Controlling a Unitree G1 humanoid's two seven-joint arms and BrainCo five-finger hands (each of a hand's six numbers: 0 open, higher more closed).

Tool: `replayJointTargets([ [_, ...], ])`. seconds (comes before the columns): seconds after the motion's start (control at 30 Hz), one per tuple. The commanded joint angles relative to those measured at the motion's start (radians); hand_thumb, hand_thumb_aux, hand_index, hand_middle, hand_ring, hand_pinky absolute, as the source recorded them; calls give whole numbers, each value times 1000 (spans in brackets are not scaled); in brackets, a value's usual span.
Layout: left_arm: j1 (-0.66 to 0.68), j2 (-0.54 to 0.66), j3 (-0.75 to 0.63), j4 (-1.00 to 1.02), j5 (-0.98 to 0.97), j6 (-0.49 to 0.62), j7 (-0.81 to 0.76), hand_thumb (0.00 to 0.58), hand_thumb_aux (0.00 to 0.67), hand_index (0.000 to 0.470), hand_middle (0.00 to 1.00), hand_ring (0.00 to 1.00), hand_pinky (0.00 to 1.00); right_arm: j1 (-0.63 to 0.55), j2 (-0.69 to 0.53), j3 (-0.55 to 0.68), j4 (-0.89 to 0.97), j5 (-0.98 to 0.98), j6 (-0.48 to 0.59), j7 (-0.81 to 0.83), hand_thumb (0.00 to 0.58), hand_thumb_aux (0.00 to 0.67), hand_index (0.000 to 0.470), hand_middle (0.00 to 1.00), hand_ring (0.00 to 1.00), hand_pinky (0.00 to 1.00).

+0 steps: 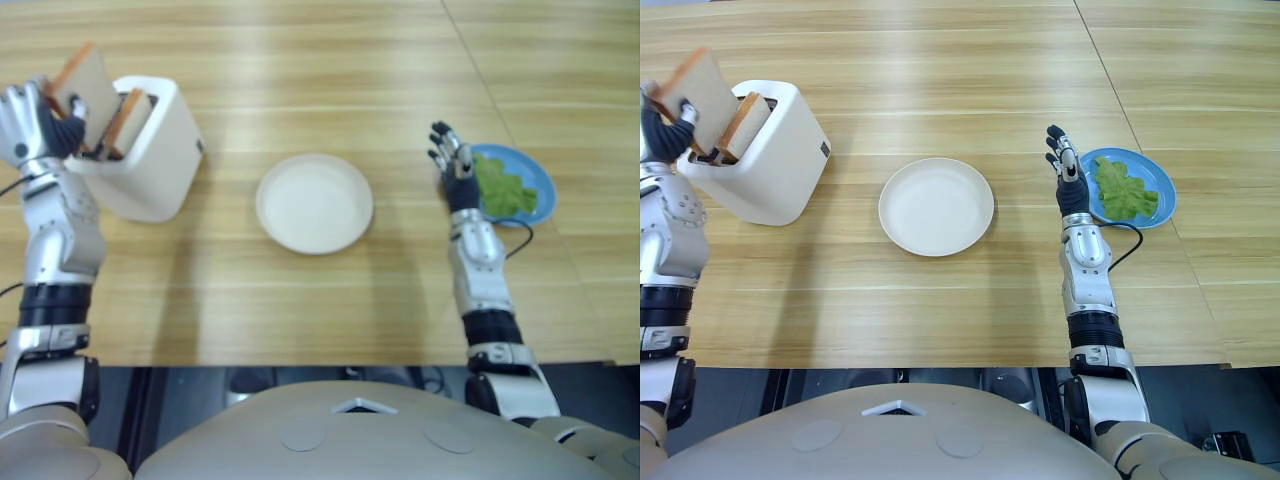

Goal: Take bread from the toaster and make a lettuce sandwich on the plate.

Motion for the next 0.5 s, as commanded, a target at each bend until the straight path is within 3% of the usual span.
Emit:
replayJointTargets([
  [0.03,-34,-82,51,-14,-306,-156,-165,580,670,460,1000,1000,1000,-6,9,6,15,-11,12,-3,0,0,0,0,0,0],
  [0.13,-82,-205,19,23,-624,-199,-453,580,670,460,1000,1000,1000,-11,11,7,24,-12,11,-3,0,0,0,0,0,0],
  [0.23,-91,-301,-78,48,-768,-188,-672,580,670,460,1000,1000,1000,-21,12,9,36,-13,10,-1,0,0,0,0,0,0],
  [0.5,-170,-409,-268,414,-719,-263,-893,580,670,460,1000,1000,1000,-19,8,7,41,-14,9,2,0,0,0,0,0,0],
])
